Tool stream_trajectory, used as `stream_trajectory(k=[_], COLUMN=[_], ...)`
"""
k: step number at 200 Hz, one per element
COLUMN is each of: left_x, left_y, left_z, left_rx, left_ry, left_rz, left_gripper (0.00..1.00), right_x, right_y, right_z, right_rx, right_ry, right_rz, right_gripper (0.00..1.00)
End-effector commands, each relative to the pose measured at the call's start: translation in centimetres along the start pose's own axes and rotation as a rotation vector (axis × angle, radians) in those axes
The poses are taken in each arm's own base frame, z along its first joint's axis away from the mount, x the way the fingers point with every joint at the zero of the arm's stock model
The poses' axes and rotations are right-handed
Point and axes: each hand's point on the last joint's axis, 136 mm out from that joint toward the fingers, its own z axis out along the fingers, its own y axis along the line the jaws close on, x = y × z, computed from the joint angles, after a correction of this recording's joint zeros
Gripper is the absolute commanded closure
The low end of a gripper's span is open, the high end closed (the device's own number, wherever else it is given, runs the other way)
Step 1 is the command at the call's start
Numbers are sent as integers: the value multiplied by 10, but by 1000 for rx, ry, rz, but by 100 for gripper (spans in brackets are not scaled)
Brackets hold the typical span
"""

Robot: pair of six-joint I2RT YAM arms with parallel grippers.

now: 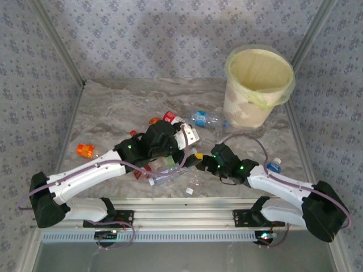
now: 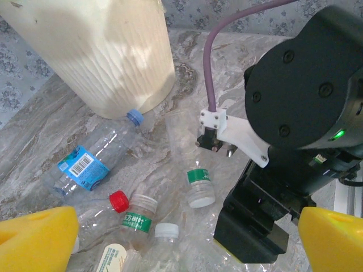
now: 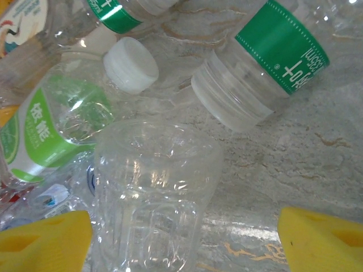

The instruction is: Put the plastic bottles in the bin

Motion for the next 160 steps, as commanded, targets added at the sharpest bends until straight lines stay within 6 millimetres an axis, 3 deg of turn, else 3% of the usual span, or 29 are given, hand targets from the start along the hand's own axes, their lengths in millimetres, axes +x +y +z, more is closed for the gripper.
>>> stream_trajectory(k=[1, 68, 160], left_x=[-21, -19, -19], left_y=[-3, -4, -5], left_z=[-12, -11, -10], left_rx=[10, 14, 20], left_ry=[-49, -41, -38], left_rz=[13, 17, 18], left_gripper=[0, 0, 0], right_x=[0, 10, 15], right_y=[6, 8, 12], right_z=[8, 29, 43], right_rx=[-21, -13, -1], right_ry=[-10, 33, 54], right_rz=[23, 4, -4], right_gripper=[13, 15, 27])
